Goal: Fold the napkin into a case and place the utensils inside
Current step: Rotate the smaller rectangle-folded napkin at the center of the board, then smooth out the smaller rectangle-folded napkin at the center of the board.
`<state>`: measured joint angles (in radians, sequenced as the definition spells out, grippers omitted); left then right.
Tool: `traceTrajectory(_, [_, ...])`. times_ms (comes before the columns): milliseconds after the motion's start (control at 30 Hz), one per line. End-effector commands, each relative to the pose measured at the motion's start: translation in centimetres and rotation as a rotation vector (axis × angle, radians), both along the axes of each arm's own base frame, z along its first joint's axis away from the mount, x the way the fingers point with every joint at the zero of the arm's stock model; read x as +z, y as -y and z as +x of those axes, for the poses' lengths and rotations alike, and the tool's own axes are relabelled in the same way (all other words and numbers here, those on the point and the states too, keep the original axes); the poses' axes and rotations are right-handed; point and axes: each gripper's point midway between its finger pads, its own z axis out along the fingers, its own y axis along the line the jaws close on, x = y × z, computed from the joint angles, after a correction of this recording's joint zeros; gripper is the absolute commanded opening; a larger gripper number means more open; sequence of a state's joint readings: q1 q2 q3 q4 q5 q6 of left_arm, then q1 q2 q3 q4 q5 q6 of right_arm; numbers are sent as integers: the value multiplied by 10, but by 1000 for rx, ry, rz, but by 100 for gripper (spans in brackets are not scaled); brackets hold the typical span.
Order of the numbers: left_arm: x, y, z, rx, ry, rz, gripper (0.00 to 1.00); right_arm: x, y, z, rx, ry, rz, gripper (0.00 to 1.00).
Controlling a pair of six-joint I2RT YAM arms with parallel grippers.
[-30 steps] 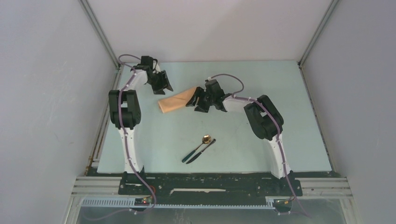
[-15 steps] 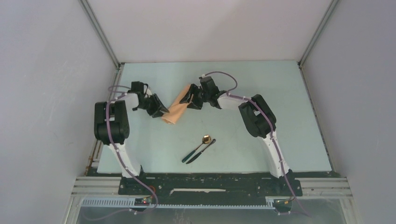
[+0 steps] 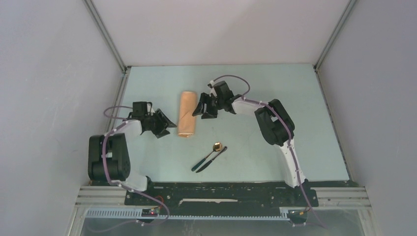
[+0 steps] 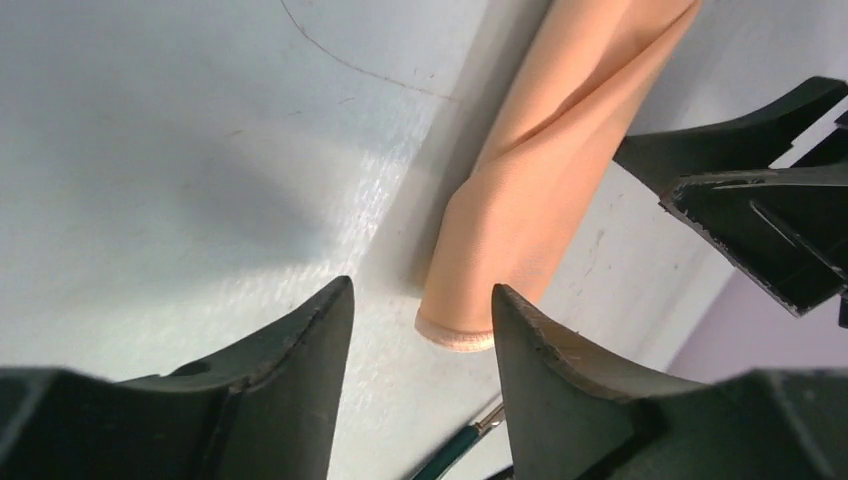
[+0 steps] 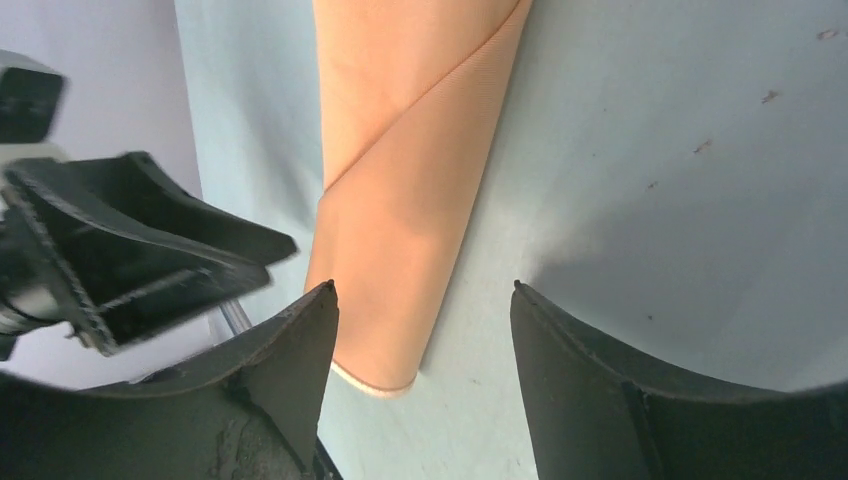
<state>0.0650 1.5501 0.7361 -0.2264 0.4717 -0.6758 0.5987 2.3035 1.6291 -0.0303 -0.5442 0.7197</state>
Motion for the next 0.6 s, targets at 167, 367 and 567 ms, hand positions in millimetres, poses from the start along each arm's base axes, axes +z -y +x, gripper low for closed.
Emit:
traceTrajectory(167, [83,36,17,-119,322,-129,36,95,-17,-34,147,37,307,73])
traceTrajectory(367, [38,48,9,-118,187,-156,18,86,-49,-65,186,-82,439,58])
traceTrajectory(567, [-14,40,2,-104,59,-105,21,37,-63,-81,207,-151,377,61])
